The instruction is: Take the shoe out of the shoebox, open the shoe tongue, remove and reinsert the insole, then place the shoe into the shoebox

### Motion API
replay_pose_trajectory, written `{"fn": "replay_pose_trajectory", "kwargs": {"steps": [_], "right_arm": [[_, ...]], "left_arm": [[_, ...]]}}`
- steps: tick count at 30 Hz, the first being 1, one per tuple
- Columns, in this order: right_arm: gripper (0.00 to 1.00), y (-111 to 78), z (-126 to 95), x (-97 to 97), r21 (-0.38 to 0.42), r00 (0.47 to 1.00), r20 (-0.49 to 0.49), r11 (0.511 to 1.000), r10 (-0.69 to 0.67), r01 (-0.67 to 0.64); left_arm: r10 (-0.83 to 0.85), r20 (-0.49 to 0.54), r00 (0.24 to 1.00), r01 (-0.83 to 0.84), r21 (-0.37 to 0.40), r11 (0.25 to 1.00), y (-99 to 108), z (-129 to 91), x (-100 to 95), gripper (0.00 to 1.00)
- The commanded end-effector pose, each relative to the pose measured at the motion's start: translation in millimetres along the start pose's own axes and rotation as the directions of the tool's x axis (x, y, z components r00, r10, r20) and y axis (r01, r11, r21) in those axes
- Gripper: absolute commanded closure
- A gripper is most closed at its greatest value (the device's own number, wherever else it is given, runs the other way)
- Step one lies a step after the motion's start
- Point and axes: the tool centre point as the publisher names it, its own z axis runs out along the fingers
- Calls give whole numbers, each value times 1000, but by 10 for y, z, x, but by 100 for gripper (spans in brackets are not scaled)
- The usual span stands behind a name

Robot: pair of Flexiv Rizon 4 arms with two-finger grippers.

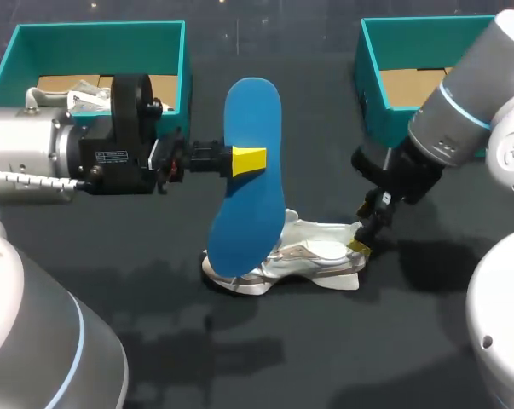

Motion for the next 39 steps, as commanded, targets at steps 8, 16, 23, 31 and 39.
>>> {"fn": "replay_pose_trajectory", "kwargs": {"steps": [8, 16, 23, 31, 39], "right_arm": [[0, 179, 76, 42, 444, 998, 60, 896, 8, -34], [0, 188, 71, 65, 461, 997, 71, 887, -32, -4], [0, 162, 74, 87, 445, 993, 84, 895, -79, 34], [0, 163, 67, 103, 433, 990, 90, 899, -110, 61], [0, 277, 54, 62, 431, 984, 100, 897, -150, 94]], "left_arm": [[1, -1, 1000, -1, 2, 1000, 5, 28, -13, 100], [1, -1, 1000, -1, 2, 1000, 5, 28, -13, 100], [1, -1, 1000, -1, 2, 1000, 5, 28, -13, 100], [1, -1, 1000, -1, 2, 1000, 5, 28, -13, 100], [1, -1, 1000, -1, 2, 1000, 5, 28, -13, 100]]}}
